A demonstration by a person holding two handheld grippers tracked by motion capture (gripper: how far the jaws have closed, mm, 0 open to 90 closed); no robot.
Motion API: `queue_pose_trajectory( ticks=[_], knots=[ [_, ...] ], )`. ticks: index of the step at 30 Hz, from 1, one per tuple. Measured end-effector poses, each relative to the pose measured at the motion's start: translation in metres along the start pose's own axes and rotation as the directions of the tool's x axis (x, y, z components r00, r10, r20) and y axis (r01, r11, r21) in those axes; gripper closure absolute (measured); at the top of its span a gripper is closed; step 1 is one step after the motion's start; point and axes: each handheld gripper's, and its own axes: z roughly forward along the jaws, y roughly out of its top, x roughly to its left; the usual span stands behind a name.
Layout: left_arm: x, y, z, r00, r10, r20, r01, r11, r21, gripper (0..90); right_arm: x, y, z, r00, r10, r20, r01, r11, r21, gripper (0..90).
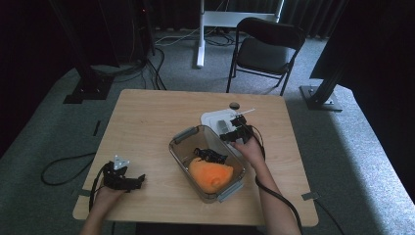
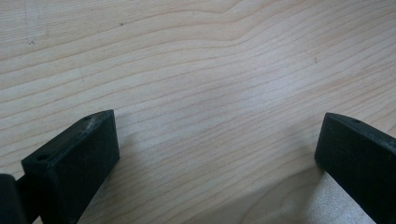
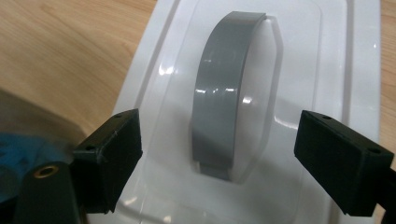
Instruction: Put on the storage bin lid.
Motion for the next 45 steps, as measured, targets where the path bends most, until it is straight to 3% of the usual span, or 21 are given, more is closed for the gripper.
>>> queue_pose_trajectory(
  ticks=[9, 11, 12, 14, 20, 22, 24, 35, 45],
  knots=[
    [0.000, 0.000, 0.000, 1.0000, 0.000, 0.000, 0.000, 1.0000, 0.000, 0.1, -0.003, 0.005, 0.014, 0.9997, 0.024, 0.009, -0.024, 1.000, -0.001, 27.6],
    [0.000, 0.000, 0.000, 1.0000, 0.000, 0.000, 0.000, 1.0000, 0.000, 0.1, -0.003, 0.005, 0.015, 0.9996, 0.007, 0.028, -0.007, 1.000, -0.008, 41.4],
    [0.000, 0.000, 0.000, 1.0000, 0.000, 0.000, 0.000, 1.0000, 0.000, 0.1, -0.003, 0.004, 0.015, 0.9996, 0.005, 0.026, -0.005, 1.000, -0.006, 43.0],
    [0.000, 0.000, 0.000, 1.0000, 0.000, 0.000, 0.000, 1.0000, 0.000, 0.1, -0.002, 0.004, 0.016, 0.9997, -0.009, 0.024, 0.008, 1.000, 0.003, 54.5],
    [0.000, 0.000, 0.000, 1.0000, 0.000, 0.000, 0.000, 1.0000, 0.000, 0.2, -0.002, 0.003, 0.021, 1.0000, -0.004, -0.005, 0.004, 1.000, 0.030, 67.0],
    [0.000, 0.000, 0.000, 1.0000, 0.000, 0.000, 0.000, 1.0000, 0.000, 0.1, -0.001, 0.004, 0.020, 0.9997, -0.011, 0.021, 0.011, 1.000, 0.028, 67.2],
    [0.000, 0.000, 0.000, 1.0000, 0.000, 0.000, 0.000, 1.0000, -0.001, 0.2, -0.002, 0.003, 0.019, 0.9999, -0.007, 0.007, 0.007, 0.999, 0.031, 67.4],
    [0.000, 0.000, 0.000, 1.0000, 0.000, 0.000, 0.000, 1.0000, 0.000, 0.2, -0.008, 0.002, -0.001, 0.9993, -0.020, 0.031, 0.020, 1.000, -0.001, 68.0],
    [0.000, 0.000, 0.000, 1.0000, 0.000, 0.000, 0.000, 1.0000, 0.000, 0.1, -0.017, 0.000, -0.041, 0.9993, -0.011, 0.037, 0.013, 0.998, -0.054, 68.0]
  ],
)
